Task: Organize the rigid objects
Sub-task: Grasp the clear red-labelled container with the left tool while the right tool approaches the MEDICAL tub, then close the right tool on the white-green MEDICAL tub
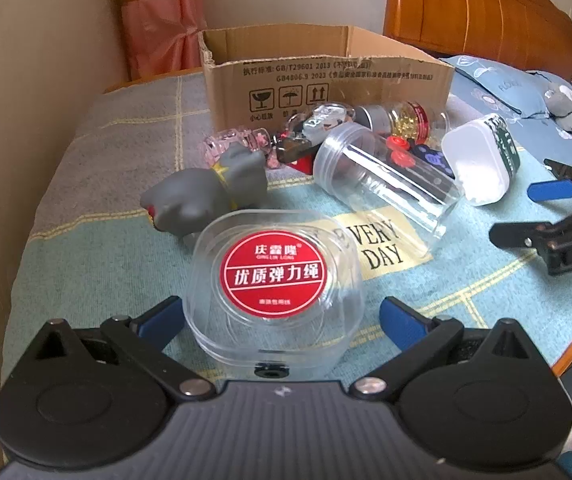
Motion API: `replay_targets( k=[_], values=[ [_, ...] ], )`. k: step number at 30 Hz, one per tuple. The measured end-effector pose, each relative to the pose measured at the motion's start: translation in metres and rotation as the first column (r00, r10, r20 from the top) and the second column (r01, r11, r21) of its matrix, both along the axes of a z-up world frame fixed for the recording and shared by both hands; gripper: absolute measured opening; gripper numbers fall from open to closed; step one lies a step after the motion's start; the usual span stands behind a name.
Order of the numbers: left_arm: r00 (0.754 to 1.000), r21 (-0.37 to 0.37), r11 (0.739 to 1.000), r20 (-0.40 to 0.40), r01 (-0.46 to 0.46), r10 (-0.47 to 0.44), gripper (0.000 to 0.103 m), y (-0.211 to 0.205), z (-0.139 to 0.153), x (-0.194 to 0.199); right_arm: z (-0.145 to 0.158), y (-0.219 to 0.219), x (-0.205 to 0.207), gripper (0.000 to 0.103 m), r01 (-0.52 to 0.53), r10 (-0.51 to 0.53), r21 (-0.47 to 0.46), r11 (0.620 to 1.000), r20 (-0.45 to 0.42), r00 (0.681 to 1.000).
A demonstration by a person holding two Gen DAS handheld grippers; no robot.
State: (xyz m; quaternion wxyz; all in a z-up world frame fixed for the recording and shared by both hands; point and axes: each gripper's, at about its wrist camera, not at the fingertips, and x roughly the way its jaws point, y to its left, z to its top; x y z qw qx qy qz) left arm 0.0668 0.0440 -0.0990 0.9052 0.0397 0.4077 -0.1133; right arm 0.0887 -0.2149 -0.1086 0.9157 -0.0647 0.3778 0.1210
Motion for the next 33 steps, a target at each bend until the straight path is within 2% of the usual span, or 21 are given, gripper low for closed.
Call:
replay_targets(
  k=[7, 13, 22, 28, 31, 33],
  values=[
    [1.0, 0.005, 1.0, -0.013, -0.006, 0.006, 0.102, -0.002, 0.002, 0.001, 0.01, -0.003, 0.014, 0.103, -0.017, 0.016, 0.023, 1.0, 0.028, 0.999],
    [1.0, 0.059, 0.998, 0.022, 0.016, -0.017, 0.102, -0.011, 0.009, 0.0, 0.017, 0.001, 0.03, 0.103, -0.059, 0.058, 0.005, 0.998, 0.048, 0.997],
    [1.0, 0.043, 0.999, 0.024, 0.017, -0.018, 0.099, -0.016, 0.016, 0.003, 0.019, 0.007, 0.048, 0.103, -0.079, 0.079, -0.001, 0.997, 0.046, 0.996],
    [1.0, 0.023, 1.0, 0.013, 0.015, -0.015, 0.093, -0.013, 0.02, 0.008, 0.022, 0.007, 0.05, 0.103, -0.067, 0.066, 0.007, 0.998, 0.035, 0.997],
    [1.0, 0.025, 1.0, 0.003, 0.004, -0.004, 0.084, -0.011, 0.018, 0.01, 0.022, 0.008, 0.052, 0.098, -0.063, 0.063, 0.001, 0.998, 0.018, 0.998],
    [1.0, 0.028, 1.0, -0.005, -0.004, 0.004, 0.074, -0.01, 0.017, 0.011, 0.022, 0.01, 0.052, 0.094, -0.061, 0.061, -0.012, 0.998, 0.01, 0.998]
  ],
)
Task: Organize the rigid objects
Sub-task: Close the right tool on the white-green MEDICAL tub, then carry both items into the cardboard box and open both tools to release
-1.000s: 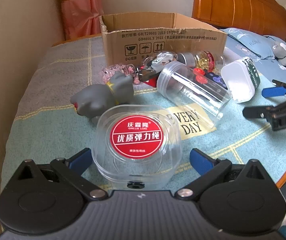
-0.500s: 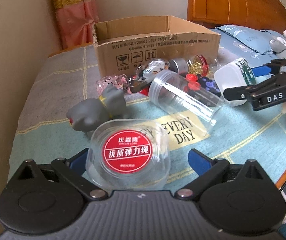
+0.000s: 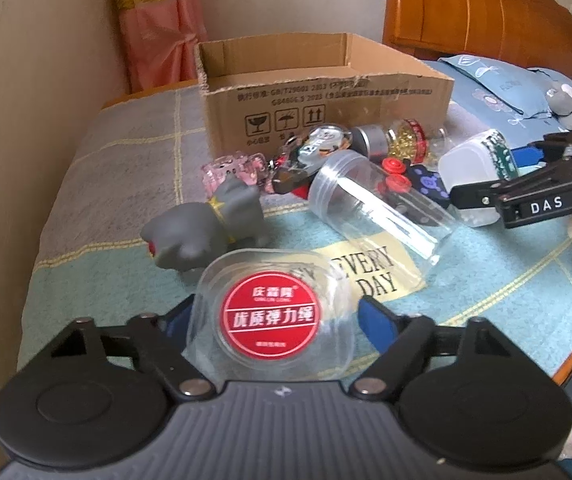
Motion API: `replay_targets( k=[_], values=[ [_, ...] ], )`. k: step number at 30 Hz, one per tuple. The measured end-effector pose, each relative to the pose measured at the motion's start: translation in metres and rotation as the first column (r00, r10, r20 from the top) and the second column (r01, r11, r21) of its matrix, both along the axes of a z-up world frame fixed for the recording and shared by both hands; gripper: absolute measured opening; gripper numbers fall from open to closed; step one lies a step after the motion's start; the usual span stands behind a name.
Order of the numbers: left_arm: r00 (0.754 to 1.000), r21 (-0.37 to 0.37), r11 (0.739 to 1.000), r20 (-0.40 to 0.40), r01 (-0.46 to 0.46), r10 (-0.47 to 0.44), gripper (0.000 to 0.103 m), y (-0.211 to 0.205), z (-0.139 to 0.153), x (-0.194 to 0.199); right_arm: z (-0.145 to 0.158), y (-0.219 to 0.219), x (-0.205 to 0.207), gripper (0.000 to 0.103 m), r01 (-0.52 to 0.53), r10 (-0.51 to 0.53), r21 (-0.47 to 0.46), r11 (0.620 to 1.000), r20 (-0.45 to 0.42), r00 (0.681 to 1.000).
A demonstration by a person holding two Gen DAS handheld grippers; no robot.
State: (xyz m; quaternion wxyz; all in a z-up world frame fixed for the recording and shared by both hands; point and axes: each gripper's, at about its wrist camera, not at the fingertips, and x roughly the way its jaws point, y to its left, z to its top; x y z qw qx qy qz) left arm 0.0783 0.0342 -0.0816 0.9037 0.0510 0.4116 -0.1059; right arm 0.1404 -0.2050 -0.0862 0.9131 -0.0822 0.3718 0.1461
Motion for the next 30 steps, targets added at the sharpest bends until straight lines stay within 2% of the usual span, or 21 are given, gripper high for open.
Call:
replay_targets(
  k=[3, 11, 19, 24, 30],
  values=[
    [1.0, -0.015, 1.0, -0.016, 0.005, -0.005, 0.074, 0.004, 0.001, 0.001, 0.001, 0.001, 0.0, 0.088, 0.015, -0.015, -0.029, 0.999, -0.008, 1.0],
    [0.998, -0.018, 0.999, -0.034, 0.044, -0.045, 0.074, 0.007, 0.012, -0.002, 0.014, -0.006, -0.001, 0.086, 0.01, -0.011, -0.026, 1.0, -0.052, 0.999],
    [0.996, -0.027, 0.995, 0.019, 0.093, -0.092, 0.074, 0.004, 0.046, -0.006, 0.042, -0.007, -0.01, 0.086, -0.056, 0.054, -0.049, 0.997, -0.038, 0.998],
    [0.992, -0.062, 0.991, 0.059, 0.119, -0.115, 0.074, -0.001, 0.078, 0.012, 0.07, -0.003, -0.008, 0.086, -0.099, 0.099, -0.022, 0.995, -0.003, 0.995],
    [0.98, -0.002, 0.991, 0.144, 0.137, -0.135, 0.074, -0.018, 0.112, 0.048, 0.102, 0.01, 0.006, 0.086, -0.133, 0.134, -0.018, 0.991, 0.058, 0.989]
  ],
)
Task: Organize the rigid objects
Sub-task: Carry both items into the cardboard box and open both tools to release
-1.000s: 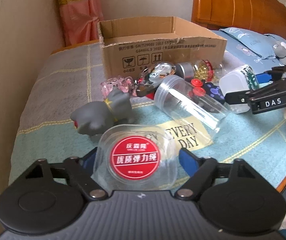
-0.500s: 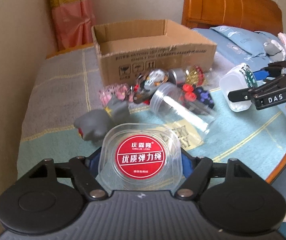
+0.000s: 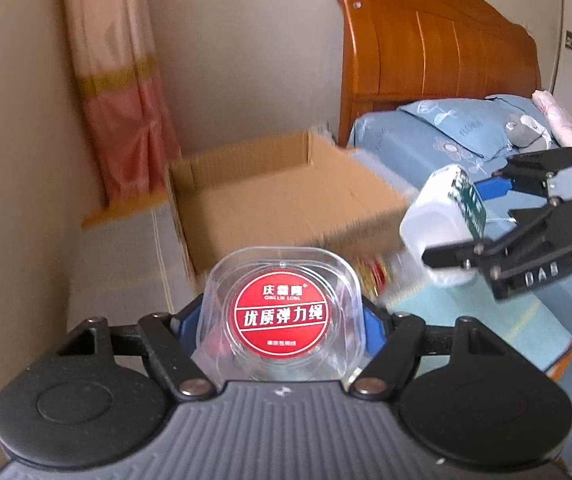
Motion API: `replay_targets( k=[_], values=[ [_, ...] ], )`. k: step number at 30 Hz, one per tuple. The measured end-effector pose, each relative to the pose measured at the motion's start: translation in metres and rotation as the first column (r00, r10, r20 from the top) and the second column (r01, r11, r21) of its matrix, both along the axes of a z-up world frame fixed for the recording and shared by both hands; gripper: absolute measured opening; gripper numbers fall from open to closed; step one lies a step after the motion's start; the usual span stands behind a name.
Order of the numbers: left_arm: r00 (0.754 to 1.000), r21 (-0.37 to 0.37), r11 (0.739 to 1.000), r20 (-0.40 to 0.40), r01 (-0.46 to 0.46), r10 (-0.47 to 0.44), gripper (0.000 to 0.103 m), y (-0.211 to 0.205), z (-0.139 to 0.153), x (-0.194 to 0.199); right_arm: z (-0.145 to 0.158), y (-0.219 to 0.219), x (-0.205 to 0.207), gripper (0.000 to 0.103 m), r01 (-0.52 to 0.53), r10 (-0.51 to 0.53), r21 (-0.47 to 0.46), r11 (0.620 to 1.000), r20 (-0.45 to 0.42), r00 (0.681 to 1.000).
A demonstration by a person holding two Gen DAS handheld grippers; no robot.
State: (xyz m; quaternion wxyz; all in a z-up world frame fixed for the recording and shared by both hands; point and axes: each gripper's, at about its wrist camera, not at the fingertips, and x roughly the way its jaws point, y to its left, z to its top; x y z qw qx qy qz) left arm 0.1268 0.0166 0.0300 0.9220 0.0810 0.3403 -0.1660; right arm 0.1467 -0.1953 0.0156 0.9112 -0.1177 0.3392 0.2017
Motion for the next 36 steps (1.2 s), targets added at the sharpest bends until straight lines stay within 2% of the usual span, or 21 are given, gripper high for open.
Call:
replay_targets(
  k=[3, 7, 18, 28, 31, 36],
  values=[
    [1.0, 0.024, 1.0, 0.025, 0.006, -0.007, 0.074, -0.007, 0.011, 0.025, 0.011, 0.005, 0.015, 0.086, -0.001, 0.001, 0.004, 1.0, 0.019, 1.0],
    [1.0, 0.02, 1.0, 0.007, -0.01, 0.01, 0.074, -0.011, 0.017, 0.069, 0.019, 0.004, 0.039, 0.086, 0.014, -0.014, 0.031, 0.999, 0.013, 1.0],
    [0.998, 0.064, 0.997, -0.044, -0.051, 0.054, 0.074, -0.019, 0.001, 0.181, 0.018, 0.004, 0.108, 0.086, 0.069, -0.068, 0.038, 0.997, -0.022, 0.997],
    [0.989, 0.068, 0.993, -0.104, -0.095, 0.101, 0.074, -0.017, -0.026, 0.233, 0.007, 0.007, 0.138, 0.086, 0.083, -0.082, 0.004, 0.997, -0.05, 0.995],
    [0.985, 0.079, 0.988, -0.094, -0.135, 0.142, 0.085, -0.015, -0.029, 0.24, 0.004, 0.009, 0.146, 0.086, 0.084, -0.084, -0.014, 0.996, -0.054, 0.995],
    [0.987, 0.039, 0.99, -0.077, -0.137, 0.14, 0.085, -0.007, -0.022, 0.236, 0.002, 0.011, 0.158, 0.086, 0.092, -0.094, -0.026, 0.995, -0.066, 0.993]
  ],
)
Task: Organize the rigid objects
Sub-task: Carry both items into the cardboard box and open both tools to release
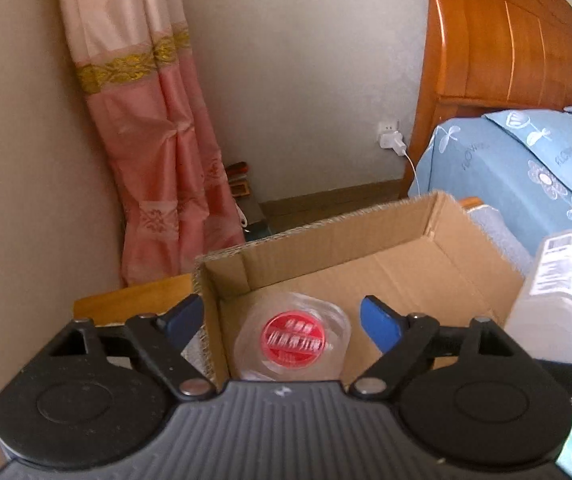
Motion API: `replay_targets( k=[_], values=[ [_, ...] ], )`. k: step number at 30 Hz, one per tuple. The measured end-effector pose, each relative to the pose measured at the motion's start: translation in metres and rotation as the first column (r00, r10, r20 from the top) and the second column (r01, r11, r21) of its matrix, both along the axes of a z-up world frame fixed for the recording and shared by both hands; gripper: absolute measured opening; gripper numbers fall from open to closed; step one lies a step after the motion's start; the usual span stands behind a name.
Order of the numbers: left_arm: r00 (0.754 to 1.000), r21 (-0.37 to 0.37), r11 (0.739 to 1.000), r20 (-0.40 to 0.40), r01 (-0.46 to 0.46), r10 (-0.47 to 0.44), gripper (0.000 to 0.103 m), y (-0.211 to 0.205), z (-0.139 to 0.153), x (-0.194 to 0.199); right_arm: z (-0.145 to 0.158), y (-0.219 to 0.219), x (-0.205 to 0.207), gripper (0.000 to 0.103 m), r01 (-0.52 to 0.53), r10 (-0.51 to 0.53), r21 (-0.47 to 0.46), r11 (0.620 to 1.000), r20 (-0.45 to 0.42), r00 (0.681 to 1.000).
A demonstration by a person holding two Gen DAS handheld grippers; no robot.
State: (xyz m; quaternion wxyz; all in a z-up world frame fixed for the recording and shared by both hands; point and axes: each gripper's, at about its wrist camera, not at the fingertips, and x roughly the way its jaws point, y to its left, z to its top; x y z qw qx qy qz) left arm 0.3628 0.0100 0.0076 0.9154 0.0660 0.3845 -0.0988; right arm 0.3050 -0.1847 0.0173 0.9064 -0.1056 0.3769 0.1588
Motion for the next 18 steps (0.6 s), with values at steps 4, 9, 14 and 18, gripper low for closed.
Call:
replay_targets(
  k=[4, 9, 14, 18],
  values=[
    [1.0, -0.01, 1.0, -0.015, 0.022, -0.022, 0.086, 0.004, 0.007, -0.012, -0.003, 0.001, 0.01, 0.086, 0.004, -0.004, -0.005, 1.0, -0.009, 1.0],
    [0.999, 0.02, 0.999, -0.009, 0.037, -0.037, 0.086, 0.008, 0.017, -0.028, -0.006, 0.006, 0.024, 0.086, 0.003, -0.003, -0.015, 1.0, -0.024, 1.0],
    [1.0, 0.028, 0.999, 0.005, 0.018, -0.018, 0.087, 0.014, 0.022, -0.039, -0.006, 0.014, 0.041, 0.087, 0.02, -0.021, -0.033, 0.999, -0.026, 0.999],
    [1.0, 0.02, 1.0, 0.017, 0.012, -0.012, 0.094, 0.018, 0.026, -0.048, -0.005, 0.016, 0.051, 0.103, 0.054, -0.055, -0.028, 0.998, -0.013, 0.998]
  ],
)
